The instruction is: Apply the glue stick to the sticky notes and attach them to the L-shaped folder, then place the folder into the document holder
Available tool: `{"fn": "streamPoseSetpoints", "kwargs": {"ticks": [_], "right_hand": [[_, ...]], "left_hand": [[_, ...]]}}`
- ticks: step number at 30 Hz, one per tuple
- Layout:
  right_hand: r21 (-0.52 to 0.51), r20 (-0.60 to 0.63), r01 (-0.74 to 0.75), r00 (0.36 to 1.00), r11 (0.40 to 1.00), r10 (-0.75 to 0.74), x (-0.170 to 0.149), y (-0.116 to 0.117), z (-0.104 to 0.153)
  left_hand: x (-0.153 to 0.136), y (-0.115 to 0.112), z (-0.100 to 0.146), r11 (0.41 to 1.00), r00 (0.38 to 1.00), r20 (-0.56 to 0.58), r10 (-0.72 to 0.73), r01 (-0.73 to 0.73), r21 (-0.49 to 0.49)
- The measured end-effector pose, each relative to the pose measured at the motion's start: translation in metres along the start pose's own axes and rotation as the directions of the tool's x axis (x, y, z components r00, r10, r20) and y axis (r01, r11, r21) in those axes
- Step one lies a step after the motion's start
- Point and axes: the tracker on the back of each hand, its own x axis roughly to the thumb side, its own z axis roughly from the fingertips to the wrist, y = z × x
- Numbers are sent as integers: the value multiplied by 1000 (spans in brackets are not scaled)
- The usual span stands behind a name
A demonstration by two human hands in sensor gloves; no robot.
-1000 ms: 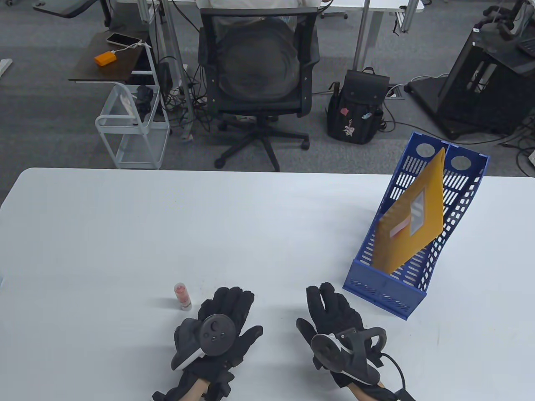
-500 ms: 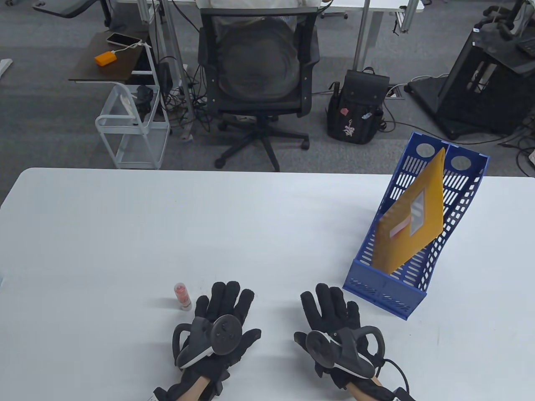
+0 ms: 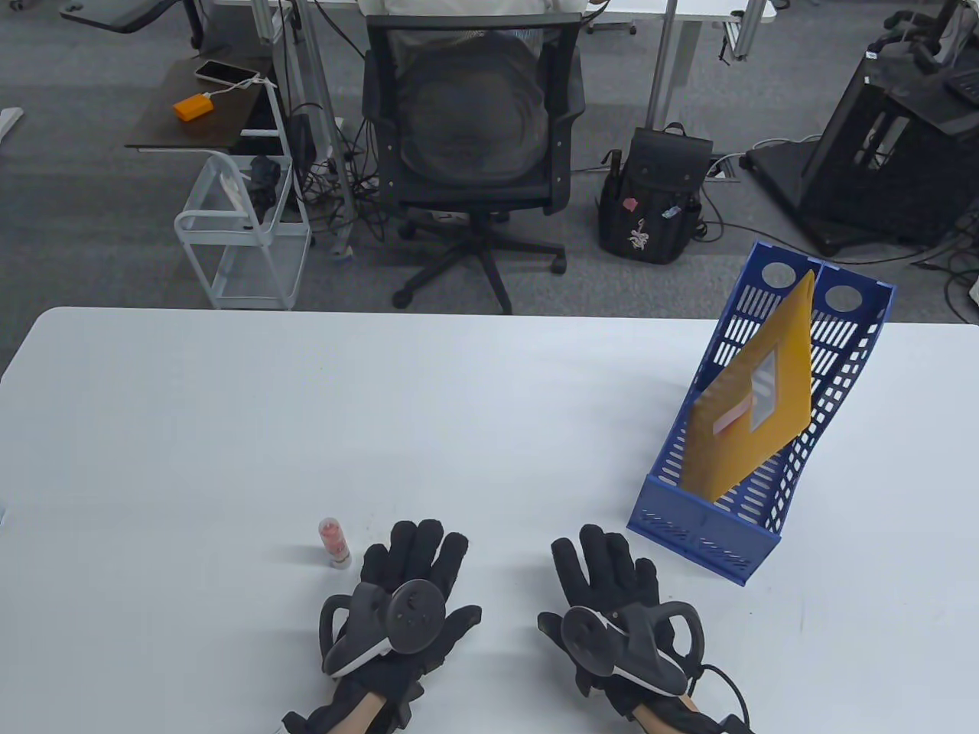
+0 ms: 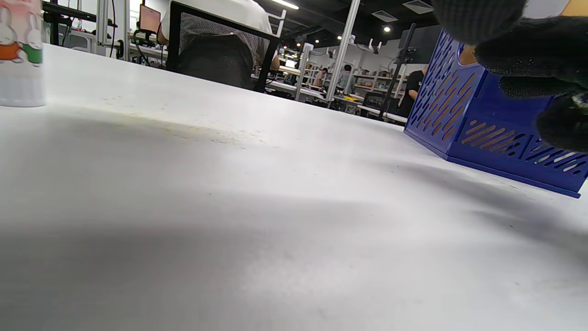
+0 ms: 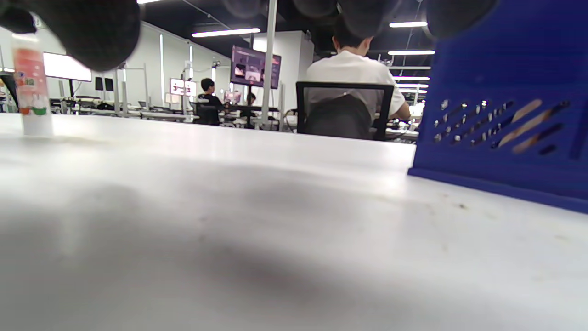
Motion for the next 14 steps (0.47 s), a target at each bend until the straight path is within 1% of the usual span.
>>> {"fn": "streamPoseSetpoints", "kwargs": {"ticks": [14], "right_hand": [[3, -7, 7, 1000, 1000, -7, 0, 0, 1]], "left_hand": [[1, 1, 1, 1000, 1000, -12, -12, 11, -27]]}}
